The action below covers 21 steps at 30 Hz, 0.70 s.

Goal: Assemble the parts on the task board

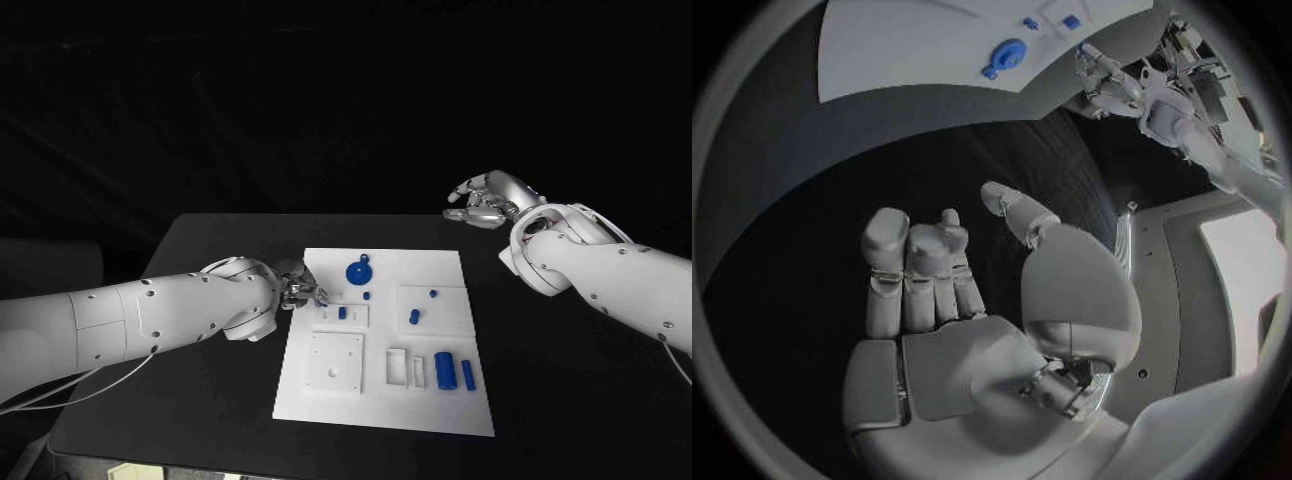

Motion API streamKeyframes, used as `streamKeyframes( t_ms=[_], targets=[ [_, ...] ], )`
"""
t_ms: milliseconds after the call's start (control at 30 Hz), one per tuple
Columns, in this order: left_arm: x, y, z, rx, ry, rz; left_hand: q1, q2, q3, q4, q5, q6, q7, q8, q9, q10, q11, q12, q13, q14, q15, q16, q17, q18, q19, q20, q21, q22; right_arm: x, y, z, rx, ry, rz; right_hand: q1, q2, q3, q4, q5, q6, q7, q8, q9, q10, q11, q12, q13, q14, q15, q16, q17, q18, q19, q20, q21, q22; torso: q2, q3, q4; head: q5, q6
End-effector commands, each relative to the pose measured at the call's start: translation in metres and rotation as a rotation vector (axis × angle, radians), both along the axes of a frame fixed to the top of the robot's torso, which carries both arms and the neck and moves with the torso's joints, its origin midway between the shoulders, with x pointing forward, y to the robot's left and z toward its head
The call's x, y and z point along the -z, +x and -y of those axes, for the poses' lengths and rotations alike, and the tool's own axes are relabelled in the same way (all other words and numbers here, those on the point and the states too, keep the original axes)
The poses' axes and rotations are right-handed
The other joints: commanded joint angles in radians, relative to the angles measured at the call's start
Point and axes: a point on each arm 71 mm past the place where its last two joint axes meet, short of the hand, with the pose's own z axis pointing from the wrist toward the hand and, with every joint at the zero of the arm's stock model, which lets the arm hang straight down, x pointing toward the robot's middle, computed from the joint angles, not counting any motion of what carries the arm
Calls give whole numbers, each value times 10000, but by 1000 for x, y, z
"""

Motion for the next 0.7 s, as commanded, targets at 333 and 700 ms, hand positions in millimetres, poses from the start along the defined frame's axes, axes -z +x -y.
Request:
streamKeyframes(
  t_ms=[333,700],
  targets=[
    [9,-1,6,96,247,-38,-103,169,-4,-69,111,1654,-523,158,45,43,-68,121,48,230,-191,113,28,109,89,-1005,81,30,0,0,-2,-116,-36,-64,-10,42,-34,40,56,-70,114,50,9,-76,-10,43,-16,35,19,-53,13,1008,-27,-73,-64,14,12,14,-18,-11,-32],
    [21,-3,5,108,477,-201,-118,193,5,-91,134,1646,-528,186,47,37,-73,148,58,227,-190,130,30,112,85,-1008,88,37,0,0,-2,-130,-35,-66,-10,43,-34,42,63,-70,114,50,10,-76,-10,46,-19,36,19,-55,15,1008,-26,-73,-65,15,16,0,-8,-41,-91]
  ],
)
